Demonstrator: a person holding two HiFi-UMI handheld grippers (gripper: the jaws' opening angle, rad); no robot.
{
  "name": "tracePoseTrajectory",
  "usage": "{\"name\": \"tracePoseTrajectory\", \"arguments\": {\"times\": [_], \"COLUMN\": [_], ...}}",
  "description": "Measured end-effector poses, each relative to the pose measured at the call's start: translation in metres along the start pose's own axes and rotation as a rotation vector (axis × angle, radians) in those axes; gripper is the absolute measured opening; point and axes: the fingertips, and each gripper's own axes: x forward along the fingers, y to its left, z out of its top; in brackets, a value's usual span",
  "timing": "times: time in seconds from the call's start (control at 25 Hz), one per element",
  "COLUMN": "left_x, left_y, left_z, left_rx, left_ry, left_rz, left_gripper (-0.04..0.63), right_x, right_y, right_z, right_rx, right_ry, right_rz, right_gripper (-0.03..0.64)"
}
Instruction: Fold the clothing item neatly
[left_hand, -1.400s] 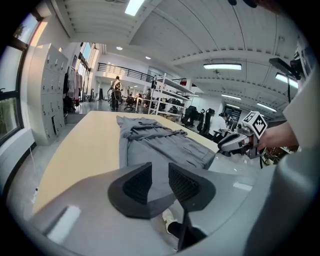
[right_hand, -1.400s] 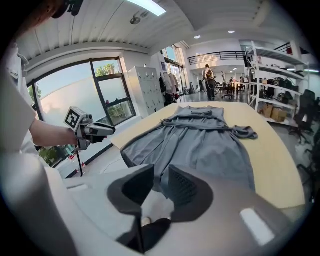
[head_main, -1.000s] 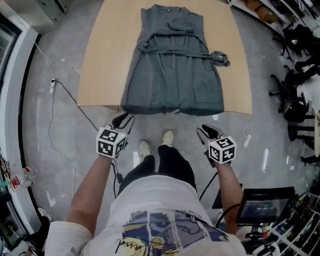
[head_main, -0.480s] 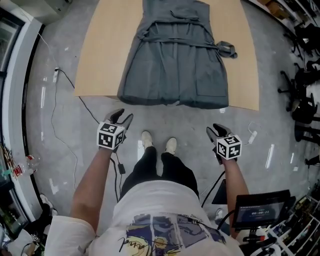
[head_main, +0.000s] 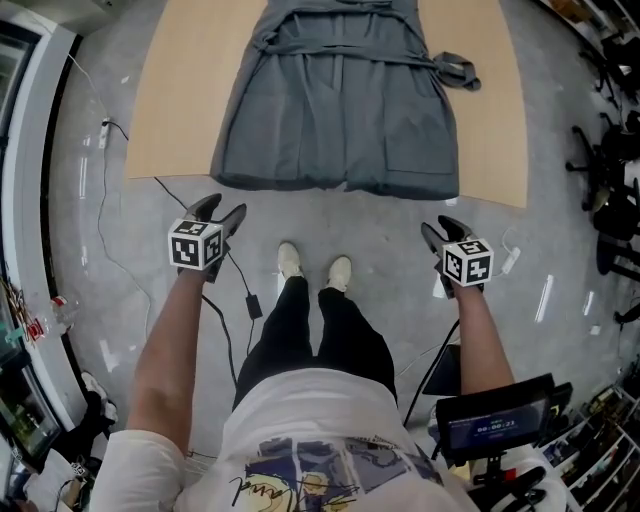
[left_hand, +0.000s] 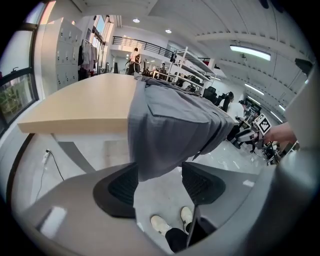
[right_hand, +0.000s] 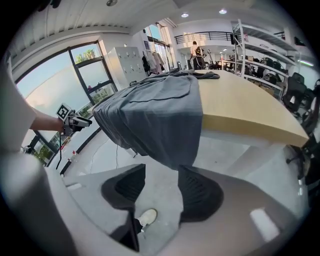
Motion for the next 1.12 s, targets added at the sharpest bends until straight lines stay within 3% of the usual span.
{"name": "tracePoseTrajectory", "arguments": {"times": [0.56,1.12], "left_x": [0.050,0.092], "left_y": [0.017,0.039], "left_z": [-0.029,-0.027], "left_rx": [-0.039,-0.004], "left_ry": [0.099,0.095], "left_rz": [0.005,-0.027], "left_gripper": [0.360,0.396], "right_x": [0.051,0.101], "right_y": [-0.043,-0.046], "right_z": [-0.005,-0.002], "right_rx": [0.001,-0.089], "right_ry": [-0.012,-0.042], "right_rz": [0.042,0.139], "right_gripper": [0.250,0.273]}}
